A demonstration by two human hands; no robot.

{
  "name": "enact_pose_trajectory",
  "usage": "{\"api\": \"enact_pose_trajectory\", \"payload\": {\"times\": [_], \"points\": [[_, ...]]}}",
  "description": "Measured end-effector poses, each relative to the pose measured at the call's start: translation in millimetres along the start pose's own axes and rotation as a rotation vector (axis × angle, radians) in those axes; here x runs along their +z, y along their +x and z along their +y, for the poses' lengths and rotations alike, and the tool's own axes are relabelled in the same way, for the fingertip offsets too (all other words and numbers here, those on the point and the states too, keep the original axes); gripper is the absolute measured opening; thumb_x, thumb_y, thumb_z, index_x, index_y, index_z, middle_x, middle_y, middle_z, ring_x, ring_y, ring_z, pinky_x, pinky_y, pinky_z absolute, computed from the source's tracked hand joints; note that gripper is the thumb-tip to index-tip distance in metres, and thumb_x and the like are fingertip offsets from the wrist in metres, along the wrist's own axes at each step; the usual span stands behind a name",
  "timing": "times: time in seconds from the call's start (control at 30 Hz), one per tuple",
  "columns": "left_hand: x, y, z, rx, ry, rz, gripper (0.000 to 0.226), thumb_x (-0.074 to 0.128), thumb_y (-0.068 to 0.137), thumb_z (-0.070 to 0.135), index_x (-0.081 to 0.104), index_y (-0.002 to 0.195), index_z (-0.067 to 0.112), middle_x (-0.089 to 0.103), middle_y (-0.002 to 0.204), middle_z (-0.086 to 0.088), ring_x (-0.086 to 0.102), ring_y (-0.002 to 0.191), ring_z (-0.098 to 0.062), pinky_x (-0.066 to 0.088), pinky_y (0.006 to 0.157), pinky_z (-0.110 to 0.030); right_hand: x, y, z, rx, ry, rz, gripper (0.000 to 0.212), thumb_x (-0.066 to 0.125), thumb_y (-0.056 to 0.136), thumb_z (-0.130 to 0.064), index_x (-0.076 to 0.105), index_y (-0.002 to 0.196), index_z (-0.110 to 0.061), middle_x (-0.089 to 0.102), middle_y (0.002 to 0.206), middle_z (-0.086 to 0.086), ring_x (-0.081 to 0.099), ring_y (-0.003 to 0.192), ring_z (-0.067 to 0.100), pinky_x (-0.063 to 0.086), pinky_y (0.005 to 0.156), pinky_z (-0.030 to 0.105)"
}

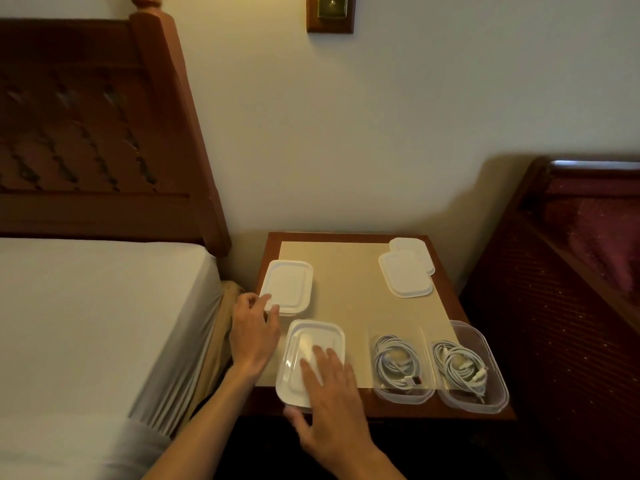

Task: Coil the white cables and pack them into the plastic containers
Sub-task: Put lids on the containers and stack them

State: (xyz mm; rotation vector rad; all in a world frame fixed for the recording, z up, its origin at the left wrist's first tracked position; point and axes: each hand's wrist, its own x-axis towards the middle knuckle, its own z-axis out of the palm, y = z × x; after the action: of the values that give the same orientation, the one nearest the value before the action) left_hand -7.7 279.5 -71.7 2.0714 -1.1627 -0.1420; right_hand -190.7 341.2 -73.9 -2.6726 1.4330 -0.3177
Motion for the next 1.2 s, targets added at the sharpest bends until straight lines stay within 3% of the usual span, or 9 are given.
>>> {"api": "enact_pose_trajectory", "payload": {"times": [0.07,0.17,0.23,0.33,0.5,0.63,0.93,1.07,1.2], "points": [[0,18,0,-0.032,0.01,-0.063,0.04,0.053,0.097,0.037,0.055,0.132,0.019,0.047,0.137,-0.006,0.051,0.12,-0.023,0.047,0.095,-0.036,18,-1,8,-0.174,-0.017,-0.112,0.091,0.06,0.067,-0.067,0.038,0.141,-0.02,0.032,0.156,0.011,0.03,0.143,0.036,0.022,0.114,0.057],[-3,33,0,-0.127,0.03,-0.214,0.051,0.049,0.1,0.036,0.04,0.144,0.014,0.041,0.149,-0.008,0.042,0.135,-0.029,0.038,0.108,-0.043,19,2,15,-0.162,-0.038,-0.161,0.092,0.081,0.056,-0.052,0.051,0.136,-0.018,0.048,0.147,0.009,0.047,0.134,0.03,0.047,0.099,0.053],[-4,34,-3,-0.164,-0.061,-0.262,0.032,0.047,0.101,0.028,0.055,0.129,0.014,0.056,0.135,-0.008,0.057,0.117,-0.028,0.046,0.101,-0.041,22,2,17,-0.185,-0.039,-0.1,0.076,0.078,0.064,-0.033,0.055,0.135,-0.021,0.054,0.142,0.007,0.051,0.13,0.029,0.048,0.098,0.054],[1,30,-12,-0.167,-0.171,-0.232,0.018,0.044,0.102,0.024,0.061,0.098,0.022,0.072,0.099,-0.01,0.067,0.074,-0.018,0.06,0.072,-0.035,26,-2,23,-0.207,0.06,0.08,0.066,0.05,0.081,-0.023,0.041,0.145,-0.026,0.046,0.149,0.003,0.044,0.136,0.029,0.024,0.112,0.05],[9,14,-13,-0.254,-0.285,-0.195,0.018,0.048,0.101,0.023,0.064,0.102,0.016,0.071,0.094,-0.004,0.069,0.065,-0.014,0.051,0.052,-0.016,3,6,30,-0.191,0.303,0.238,0.065,0.039,0.093,-0.024,0.019,0.154,-0.031,0.023,0.16,-0.005,0.015,0.149,0.02,0.007,0.117,0.042],[12,-7,-4,-0.285,-0.436,-0.185,0.025,0.046,0.101,0.018,0.067,0.088,0.017,0.072,0.081,-0.008,0.07,0.056,-0.015,0.056,0.047,-0.026,-23,43,37,-0.191,0.29,0.28,0.058,0.033,0.101,-0.032,0.009,0.154,-0.038,0.014,0.162,-0.008,0.003,0.151,0.015,-0.004,0.121,0.039],[19,-30,5,-0.33,-0.463,-0.18,0.044,0.039,0.103,0.038,0.064,0.076,0.015,0.069,0.063,-0.006,0.067,0.053,-0.021,0.06,0.063,-0.042,-19,133,39,-0.331,0.013,0.188,0.056,0.055,0.097,-0.027,0.034,0.148,-0.023,0.038,0.154,0.009,0.032,0.142,0.037,0.015,0.113,0.056],[18,-30,8,-0.322,-0.477,-0.17,0.034,0.039,0.104,0.033,0.06,0.078,0.029,0.069,0.067,-0.006,0.068,0.056,-0.02,0.06,0.065,-0.046,4,135,40,-0.335,-0.064,0.085,0.056,0.05,0.099,-0.027,0.029,0.15,-0.024,0.031,0.157,0.009,0.025,0.145,0.037,0.008,0.115,0.054],[20,-31,10,-0.339,-0.513,-0.141,0.035,0.04,0.104,0.027,0.063,0.079,0.02,0.068,0.067,-0.008,0.067,0.058,-0.022,0.059,0.065,-0.045,12,134,45,-0.347,-0.1,0.071,0.061,0.047,0.1,-0.036,0.021,0.153,-0.025,0.02,0.161,0.009,0.014,0.149,0.034,0.002,0.117,0.053]]}}
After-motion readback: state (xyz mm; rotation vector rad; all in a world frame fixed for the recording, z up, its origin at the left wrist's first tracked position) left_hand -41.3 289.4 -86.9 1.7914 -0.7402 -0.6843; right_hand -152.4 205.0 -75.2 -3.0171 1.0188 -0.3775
